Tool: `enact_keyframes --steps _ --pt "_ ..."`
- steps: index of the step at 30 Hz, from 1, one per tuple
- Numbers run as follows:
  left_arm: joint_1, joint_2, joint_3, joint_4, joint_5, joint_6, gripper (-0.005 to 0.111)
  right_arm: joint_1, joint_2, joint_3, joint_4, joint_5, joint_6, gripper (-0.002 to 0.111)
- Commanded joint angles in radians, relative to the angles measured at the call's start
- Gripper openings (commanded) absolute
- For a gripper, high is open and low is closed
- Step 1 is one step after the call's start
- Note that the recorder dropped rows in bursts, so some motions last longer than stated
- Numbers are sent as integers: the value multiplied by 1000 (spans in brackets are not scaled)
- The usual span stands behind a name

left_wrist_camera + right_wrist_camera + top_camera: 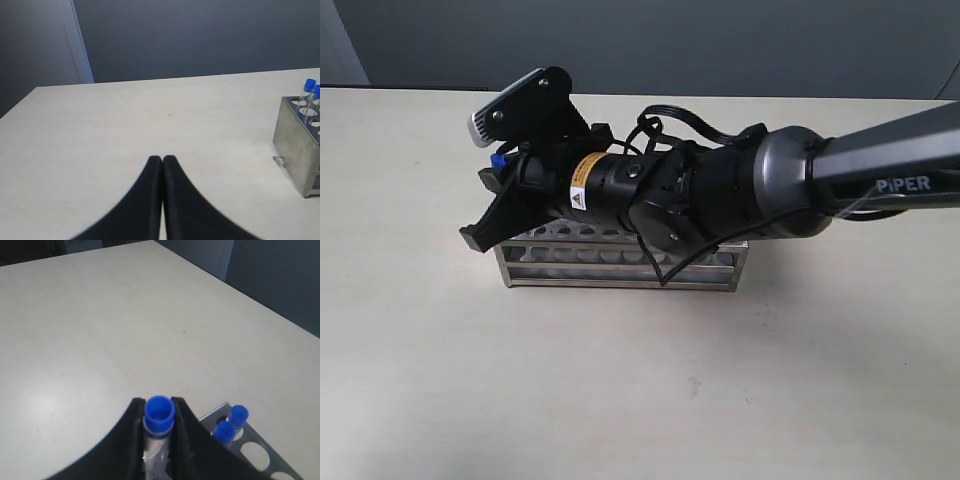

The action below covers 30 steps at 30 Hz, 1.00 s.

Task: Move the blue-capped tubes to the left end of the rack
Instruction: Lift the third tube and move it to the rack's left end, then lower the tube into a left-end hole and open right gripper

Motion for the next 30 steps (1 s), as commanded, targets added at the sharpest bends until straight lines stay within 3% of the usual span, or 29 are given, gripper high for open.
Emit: enact_keyframes --steps 1,30 --pt "-6 -4 5 0 -14 -4 0 0 0 -11 -6 -45 -2 0" --pt "-6 -4 5 0 -14 -4 0 -22 50 -58 6 20 -78 0"
